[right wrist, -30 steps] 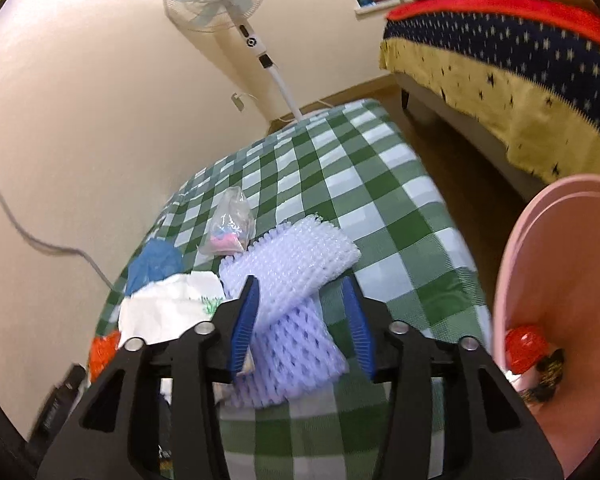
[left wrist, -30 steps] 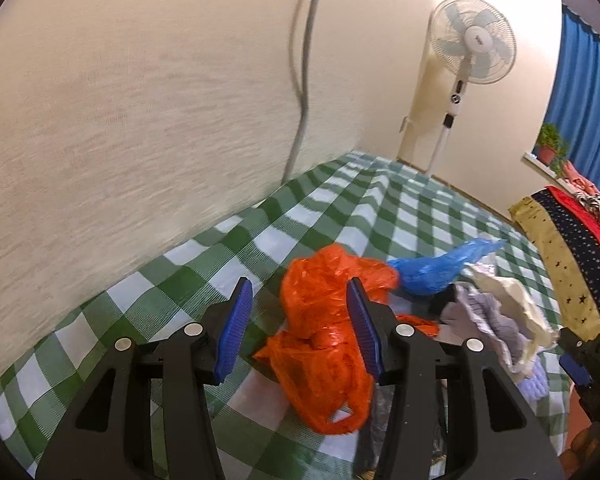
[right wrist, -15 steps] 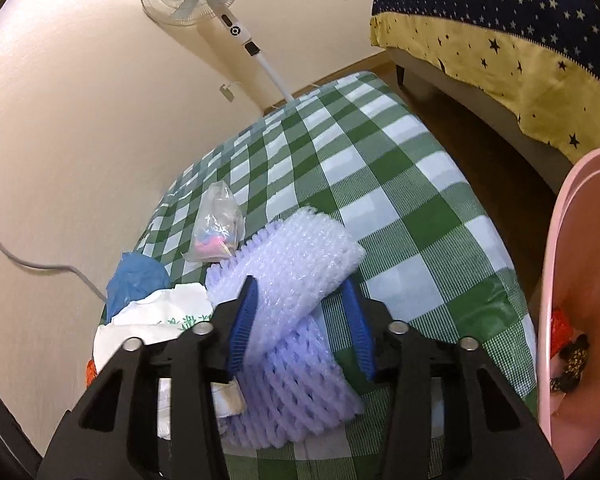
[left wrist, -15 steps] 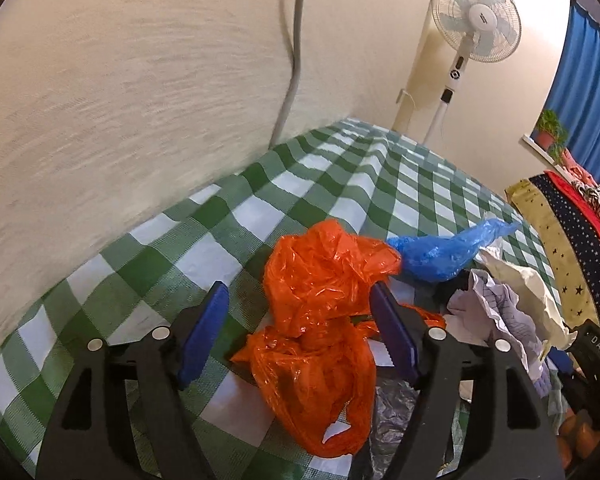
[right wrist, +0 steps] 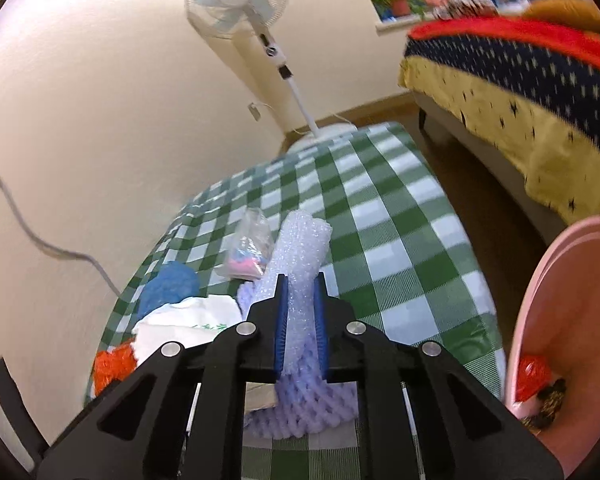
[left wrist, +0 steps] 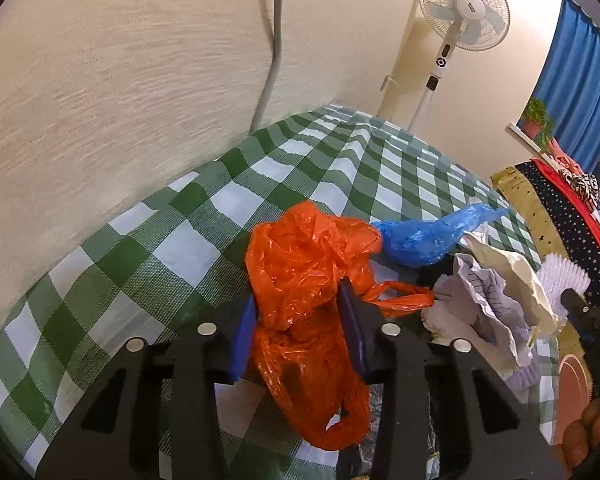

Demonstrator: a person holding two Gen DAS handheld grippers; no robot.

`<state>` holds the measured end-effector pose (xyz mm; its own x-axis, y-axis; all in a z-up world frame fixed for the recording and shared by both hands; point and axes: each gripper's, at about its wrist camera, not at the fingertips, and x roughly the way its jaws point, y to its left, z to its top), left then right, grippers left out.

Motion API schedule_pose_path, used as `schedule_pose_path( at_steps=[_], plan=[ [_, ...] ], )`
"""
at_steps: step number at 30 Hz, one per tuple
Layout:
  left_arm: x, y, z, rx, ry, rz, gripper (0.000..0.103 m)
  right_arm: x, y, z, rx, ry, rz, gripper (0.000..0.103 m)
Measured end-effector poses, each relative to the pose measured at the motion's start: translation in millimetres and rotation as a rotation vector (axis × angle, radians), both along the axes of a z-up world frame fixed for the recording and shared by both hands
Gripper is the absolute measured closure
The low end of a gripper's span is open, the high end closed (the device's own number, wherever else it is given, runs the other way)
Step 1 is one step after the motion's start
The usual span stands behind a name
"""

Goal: Collect trash
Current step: 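Grasp the orange plastic bag with the left tool while the right tool grasps the white foam mesh sleeve, then carry both items over the pink bin and open both tools to drop them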

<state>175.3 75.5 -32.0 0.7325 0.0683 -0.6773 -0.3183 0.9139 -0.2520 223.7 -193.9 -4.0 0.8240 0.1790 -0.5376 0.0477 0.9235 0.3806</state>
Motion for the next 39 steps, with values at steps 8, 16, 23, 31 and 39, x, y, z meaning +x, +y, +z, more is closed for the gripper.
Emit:
schedule_pose_path(
  at_steps=[8,16,23,31,39],
  plan=[
    [-12,-3,17,0.041,-0.038,-0.006,0.068,-25,15,26,-0.146,-0.049,0.033,0.09],
    [-28,-8,36,0.045,-0.086,-0.025,0.068,-56,25,47,-0.251,-0.082,0.053,0.09],
    [-42,-16,57,0.049,-0.137,-0.055,0.068,-81,23,63,-0.309,-0.089,0.025,0.09],
    [-57,-27,78,0.034,-0.186,-0.091,0.068,-112,18,82,-0.368,-0.102,-0.018,0.09],
    [-68,-51,91,0.02,-0.226,-0.156,0.068,-137,4,91,-0.417,-0.095,-0.063,0.09]
  ],
)
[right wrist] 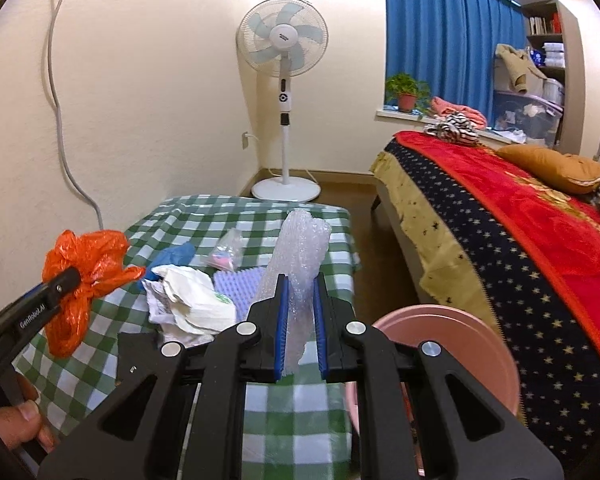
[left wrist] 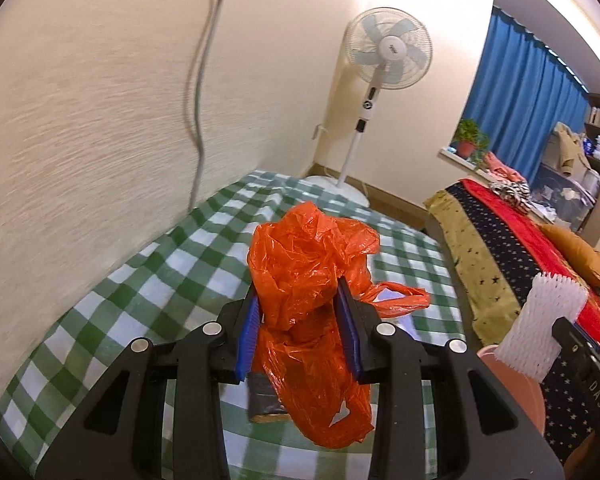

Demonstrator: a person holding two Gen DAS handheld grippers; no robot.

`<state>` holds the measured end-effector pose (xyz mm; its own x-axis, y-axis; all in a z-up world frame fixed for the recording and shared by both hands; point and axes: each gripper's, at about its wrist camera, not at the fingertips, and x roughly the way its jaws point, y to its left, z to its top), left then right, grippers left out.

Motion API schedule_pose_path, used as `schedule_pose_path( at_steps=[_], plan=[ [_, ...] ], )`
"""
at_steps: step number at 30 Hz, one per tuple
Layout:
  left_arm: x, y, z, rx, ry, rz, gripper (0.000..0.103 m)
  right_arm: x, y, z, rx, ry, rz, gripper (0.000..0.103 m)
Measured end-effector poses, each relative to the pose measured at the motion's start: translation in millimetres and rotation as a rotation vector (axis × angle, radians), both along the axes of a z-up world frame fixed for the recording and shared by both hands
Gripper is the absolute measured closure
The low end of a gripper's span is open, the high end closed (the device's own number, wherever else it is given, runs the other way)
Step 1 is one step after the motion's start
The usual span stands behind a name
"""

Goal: Collect trash
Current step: 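Carry both items over the pink bin and open both tools to drop them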

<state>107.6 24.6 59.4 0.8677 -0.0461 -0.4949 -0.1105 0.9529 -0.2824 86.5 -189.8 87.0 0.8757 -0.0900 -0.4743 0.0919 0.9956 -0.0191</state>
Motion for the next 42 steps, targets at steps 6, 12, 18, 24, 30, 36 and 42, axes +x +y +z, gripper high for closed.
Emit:
schedule_pose_path(
  at_steps=[6,12,18,24,30,36,42],
  plan=[
    [-4,-22,7,0.009,-0.026,-0.069,0.068,-18,-16,9,-0.024,-0.005,-0.04,0.09],
    [-2,-42,7,0.01,-0.03,-0.129,0.068,-22,-36,11,-0.031,0.0,-0.095,0.09],
    [5,-61,0,-0.001,-0.012,-0.174,0.068,-24,-61,8,-0.024,0.003,-0.169,0.09],
    [13,-86,-8,-0.003,0.004,-0.224,0.068,-26,-89,1,-0.013,0.01,-0.258,0.09],
    [16,-115,-17,-0.009,0.013,-0.295,0.068,-29,-112,-4,-0.021,0.019,-0.334,0.09],
    [17,-152,-24,0.003,0.011,-0.404,0.068,-37,-136,-8,-0.016,0.03,-0.409,0.09],
    [16,-186,-30,0.006,0.008,-0.501,0.068,-38,-147,-14,-0.038,0.047,-0.437,0.09]
  ],
)
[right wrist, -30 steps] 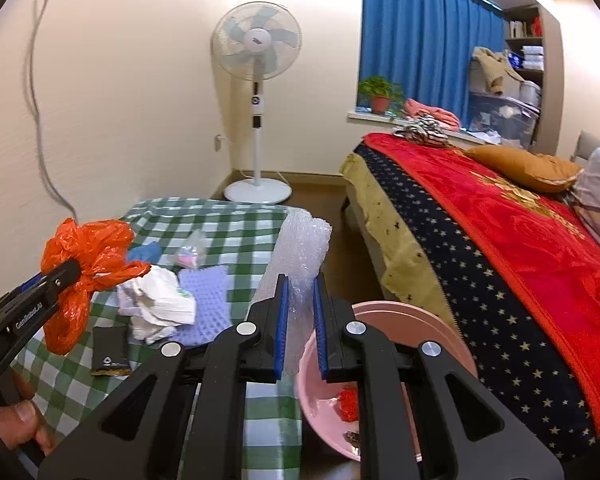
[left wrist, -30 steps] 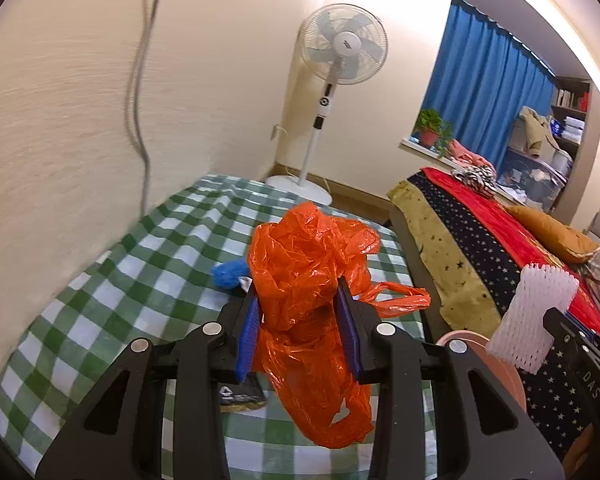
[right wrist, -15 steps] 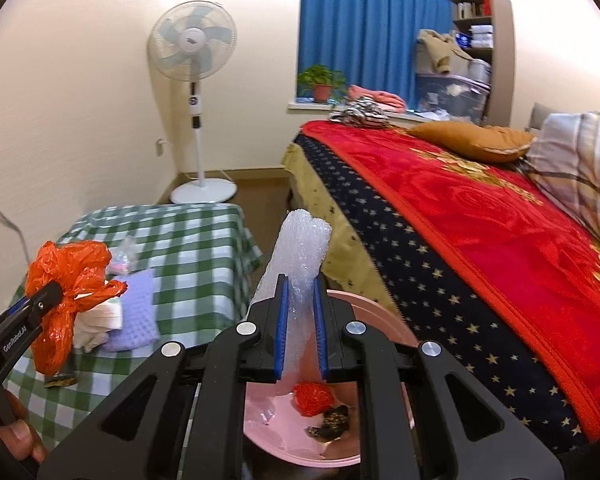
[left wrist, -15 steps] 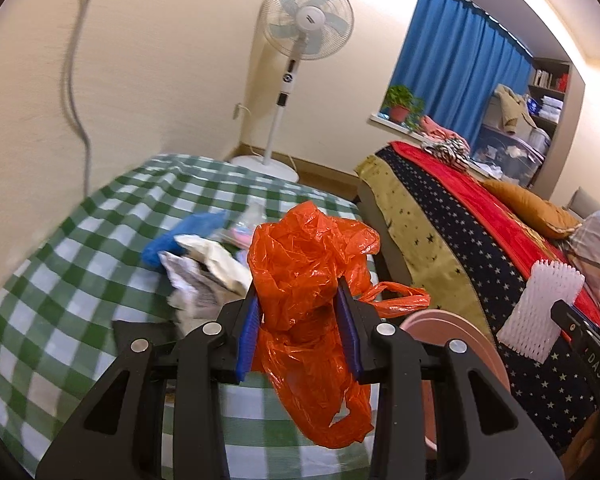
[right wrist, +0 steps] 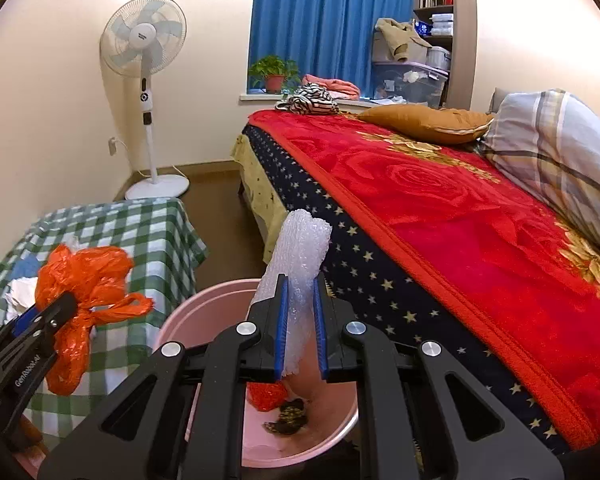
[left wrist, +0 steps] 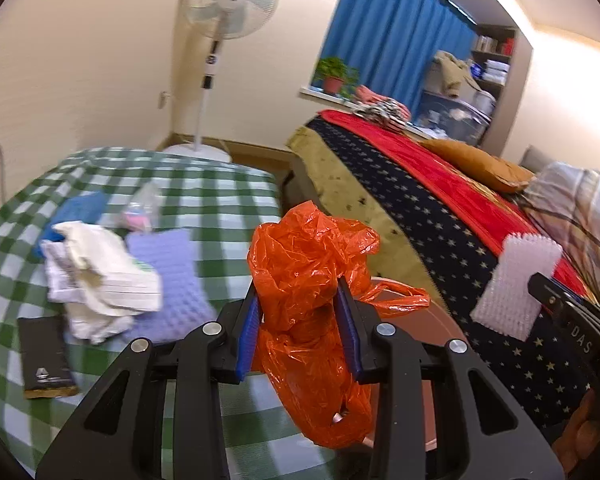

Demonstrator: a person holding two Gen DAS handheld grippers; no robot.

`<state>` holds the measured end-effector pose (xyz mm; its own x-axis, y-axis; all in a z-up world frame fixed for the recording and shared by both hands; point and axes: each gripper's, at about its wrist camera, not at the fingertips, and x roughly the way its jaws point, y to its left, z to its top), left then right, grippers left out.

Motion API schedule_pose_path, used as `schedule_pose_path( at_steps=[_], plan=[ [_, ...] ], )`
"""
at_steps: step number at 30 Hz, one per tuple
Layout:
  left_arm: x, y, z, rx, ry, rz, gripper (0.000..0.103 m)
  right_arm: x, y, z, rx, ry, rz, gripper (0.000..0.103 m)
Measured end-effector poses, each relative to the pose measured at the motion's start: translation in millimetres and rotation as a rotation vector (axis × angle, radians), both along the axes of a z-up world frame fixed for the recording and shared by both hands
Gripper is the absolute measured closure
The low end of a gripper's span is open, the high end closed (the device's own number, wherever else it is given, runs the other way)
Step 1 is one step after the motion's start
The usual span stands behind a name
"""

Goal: Collect trash
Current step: 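Carry both items over the pink bin and open both tools to drop them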

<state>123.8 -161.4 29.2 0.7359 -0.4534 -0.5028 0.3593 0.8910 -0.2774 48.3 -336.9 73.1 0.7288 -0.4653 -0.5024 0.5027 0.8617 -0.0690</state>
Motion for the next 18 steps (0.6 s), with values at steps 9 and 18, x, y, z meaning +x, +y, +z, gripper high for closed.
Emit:
schedule_pose_path(
  at_steps=[9,18],
  plan=[
    [6,-28,-14,0.023,0.012,-0.085,0.068,4,-6,-11,0.001,0.021,-0.016,0.09],
    [14,-46,-28,0.043,0.032,-0.12,0.068,11,-16,-23,0.017,0.035,-0.038,0.09]
  ],
)
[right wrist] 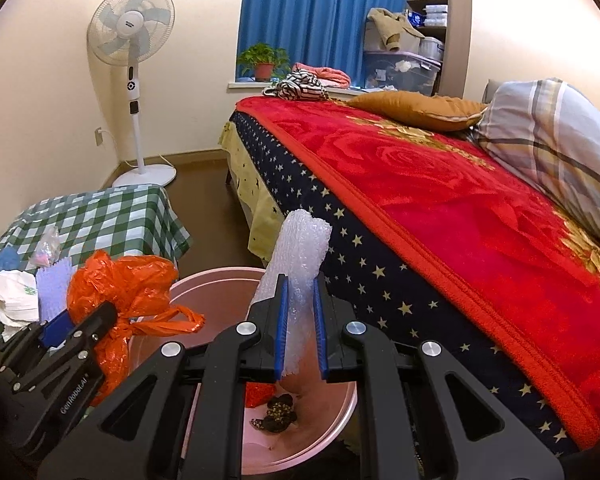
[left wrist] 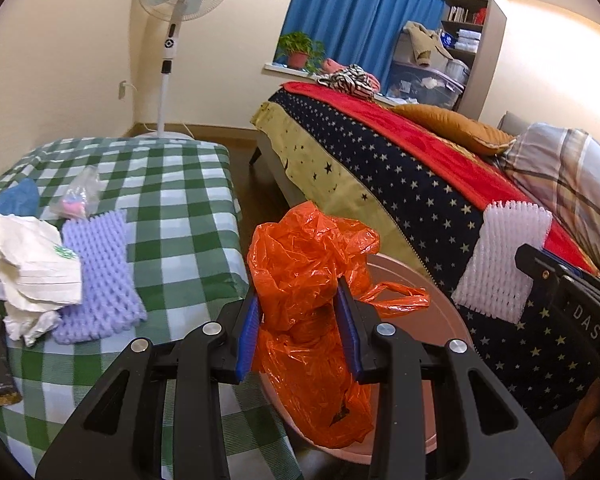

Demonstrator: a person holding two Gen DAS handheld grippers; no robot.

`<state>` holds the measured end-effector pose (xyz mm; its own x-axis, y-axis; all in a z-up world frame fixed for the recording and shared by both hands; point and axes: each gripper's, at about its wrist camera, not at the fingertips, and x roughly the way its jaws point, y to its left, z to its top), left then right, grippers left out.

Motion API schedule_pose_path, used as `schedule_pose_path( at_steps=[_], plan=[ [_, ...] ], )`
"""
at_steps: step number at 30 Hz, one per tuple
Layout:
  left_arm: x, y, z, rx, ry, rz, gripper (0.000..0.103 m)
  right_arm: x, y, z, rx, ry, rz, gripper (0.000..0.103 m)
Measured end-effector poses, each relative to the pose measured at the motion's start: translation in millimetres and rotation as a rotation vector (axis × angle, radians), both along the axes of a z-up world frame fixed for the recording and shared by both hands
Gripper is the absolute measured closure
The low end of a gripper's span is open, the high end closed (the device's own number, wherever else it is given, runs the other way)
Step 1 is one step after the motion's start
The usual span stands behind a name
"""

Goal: Collect trash
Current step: 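Carry both items over the pink bin and open both tools to drop them, then move both tools back to the table and grasp the white plastic bag with the right tool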

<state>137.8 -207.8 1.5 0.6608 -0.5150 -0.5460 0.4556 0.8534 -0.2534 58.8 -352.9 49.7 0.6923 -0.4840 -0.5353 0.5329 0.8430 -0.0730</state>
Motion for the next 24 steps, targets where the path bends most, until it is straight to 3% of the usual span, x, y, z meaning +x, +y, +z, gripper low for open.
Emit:
schedule_pose_path(
  at_steps=[4,7,10,11,24],
  plan=[
    [2,-6,-6,0.005,0.008,-0.016,0.068,4,-4,-5,0.01,0.007,-0.007,0.09],
    [3,-9,-8,-0.014,0.022,-0.041,0.064,6,-7,-6,0.009,0.014,-0.019,0.084],
    [4,-11,-7,-0.025,0.036,-0.062,0.053,4,-11,-6,0.027,0.006,-0.044,0.06],
    [3,-10,-5,-0.023,0.025,-0.061,0.053,3,-12,-5,0.034,0.001,-0.052,0.059],
    [-13,25,7,-0.024,-0.001,-0.004,0.052,-3,10,3,0.059,-0.045,0.004,0.058]
  ],
)
